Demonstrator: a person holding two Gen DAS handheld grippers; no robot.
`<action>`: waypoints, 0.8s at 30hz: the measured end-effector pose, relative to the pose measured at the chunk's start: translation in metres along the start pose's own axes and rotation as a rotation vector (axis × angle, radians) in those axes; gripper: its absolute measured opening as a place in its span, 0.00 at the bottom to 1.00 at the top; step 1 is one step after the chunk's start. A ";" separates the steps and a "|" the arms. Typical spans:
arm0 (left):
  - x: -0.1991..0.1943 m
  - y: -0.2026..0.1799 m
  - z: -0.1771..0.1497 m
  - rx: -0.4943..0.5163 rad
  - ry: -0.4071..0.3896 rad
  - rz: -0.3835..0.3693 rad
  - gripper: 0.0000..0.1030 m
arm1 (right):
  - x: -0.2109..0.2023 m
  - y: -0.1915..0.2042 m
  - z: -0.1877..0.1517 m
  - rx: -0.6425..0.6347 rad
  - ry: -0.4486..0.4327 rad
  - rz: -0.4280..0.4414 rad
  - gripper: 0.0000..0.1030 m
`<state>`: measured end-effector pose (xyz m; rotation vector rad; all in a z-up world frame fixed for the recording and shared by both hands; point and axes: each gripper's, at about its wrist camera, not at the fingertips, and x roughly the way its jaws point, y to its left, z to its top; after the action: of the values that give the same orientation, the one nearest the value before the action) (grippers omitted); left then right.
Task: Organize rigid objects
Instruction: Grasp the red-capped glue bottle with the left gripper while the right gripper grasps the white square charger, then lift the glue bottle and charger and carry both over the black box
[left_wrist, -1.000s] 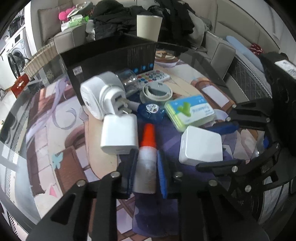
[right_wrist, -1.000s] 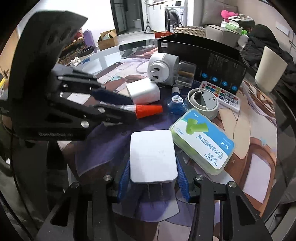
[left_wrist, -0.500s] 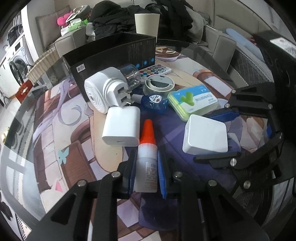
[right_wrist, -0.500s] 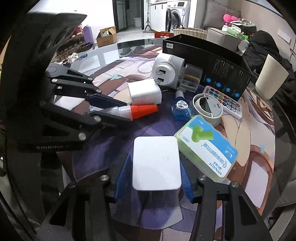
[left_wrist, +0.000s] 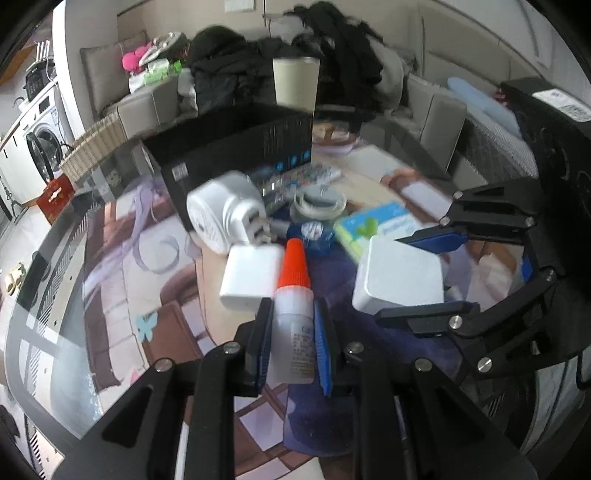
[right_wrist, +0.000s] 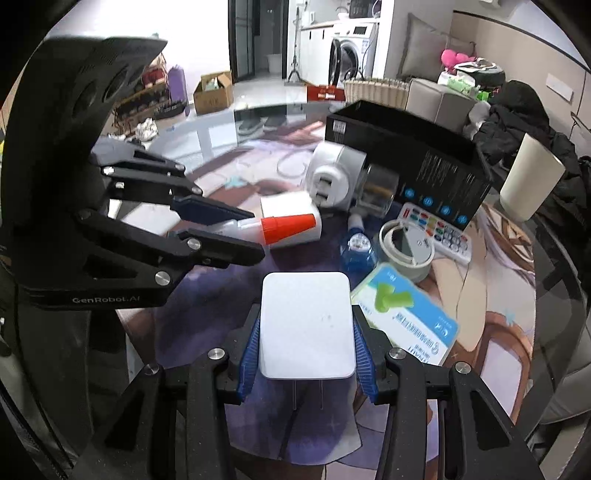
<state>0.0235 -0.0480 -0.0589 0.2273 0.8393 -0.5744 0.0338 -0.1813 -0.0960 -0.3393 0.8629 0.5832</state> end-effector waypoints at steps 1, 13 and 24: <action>-0.003 0.000 0.001 0.004 -0.018 0.009 0.18 | -0.003 -0.001 0.002 0.006 -0.016 -0.001 0.43; -0.070 0.012 0.026 -0.050 -0.416 0.096 0.18 | -0.087 -0.002 0.017 0.036 -0.447 -0.108 0.43; -0.094 0.048 0.068 -0.118 -0.623 0.194 0.18 | -0.135 -0.020 0.048 0.115 -0.694 -0.191 0.43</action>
<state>0.0438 0.0010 0.0551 0.0132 0.2414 -0.3771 0.0064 -0.2189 0.0410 -0.0948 0.1895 0.4258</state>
